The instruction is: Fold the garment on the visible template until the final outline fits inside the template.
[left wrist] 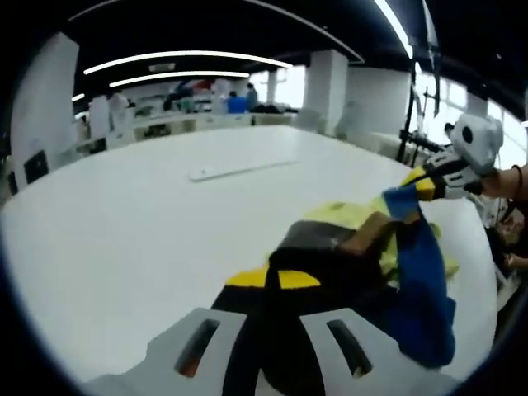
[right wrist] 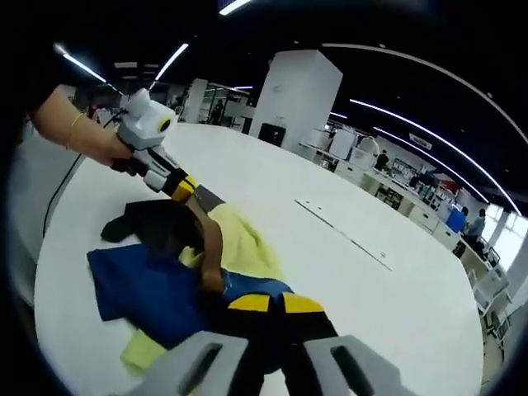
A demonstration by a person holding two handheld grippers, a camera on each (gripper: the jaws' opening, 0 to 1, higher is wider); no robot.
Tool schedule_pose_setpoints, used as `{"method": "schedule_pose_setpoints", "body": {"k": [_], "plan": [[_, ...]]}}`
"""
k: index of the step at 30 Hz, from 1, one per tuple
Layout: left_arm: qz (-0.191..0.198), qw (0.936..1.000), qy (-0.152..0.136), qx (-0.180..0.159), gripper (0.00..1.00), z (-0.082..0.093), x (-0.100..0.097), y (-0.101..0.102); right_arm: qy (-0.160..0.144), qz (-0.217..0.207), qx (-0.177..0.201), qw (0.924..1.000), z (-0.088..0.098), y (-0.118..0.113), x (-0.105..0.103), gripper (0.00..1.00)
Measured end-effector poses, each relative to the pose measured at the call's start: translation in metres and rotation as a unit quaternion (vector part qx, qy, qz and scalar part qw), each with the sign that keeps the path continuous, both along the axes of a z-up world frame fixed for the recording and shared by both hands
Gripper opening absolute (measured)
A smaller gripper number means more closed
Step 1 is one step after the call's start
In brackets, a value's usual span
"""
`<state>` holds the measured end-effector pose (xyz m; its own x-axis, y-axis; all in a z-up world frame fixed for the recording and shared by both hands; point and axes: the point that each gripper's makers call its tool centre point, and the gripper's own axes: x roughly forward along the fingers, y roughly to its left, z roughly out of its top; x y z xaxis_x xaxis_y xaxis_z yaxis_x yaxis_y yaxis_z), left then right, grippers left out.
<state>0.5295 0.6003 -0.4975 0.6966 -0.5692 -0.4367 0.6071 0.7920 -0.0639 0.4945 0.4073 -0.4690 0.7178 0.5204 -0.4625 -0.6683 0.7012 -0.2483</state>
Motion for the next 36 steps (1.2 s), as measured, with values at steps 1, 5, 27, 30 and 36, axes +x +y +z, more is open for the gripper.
{"method": "schedule_pose_setpoints", "body": {"k": [1,5,27,30,36], "plan": [[0.000,1.0000,-0.003,-0.001,0.00,0.003,0.000,0.000,0.001,-0.003,0.007,1.0000,0.002,0.000,0.000,0.00],[0.002,0.9998,-0.015,-0.008,0.00,0.017,-0.003,0.004,0.001,-0.011,0.035,0.9993,0.016,-0.003,0.003,0.00],[0.071,0.9907,-0.084,-0.081,0.00,0.094,0.057,0.005,0.071,-0.126,0.269,0.9523,0.060,-0.017,0.096,0.00],[0.089,0.9899,-0.076,-0.079,0.00,0.084,0.073,0.003,0.122,-0.170,0.306,0.9288,0.043,-0.020,0.114,0.00],[0.123,0.9879,-0.059,-0.074,0.00,0.057,0.105,0.007,0.159,-0.220,0.294,0.9163,0.009,-0.026,0.147,0.00]]}}
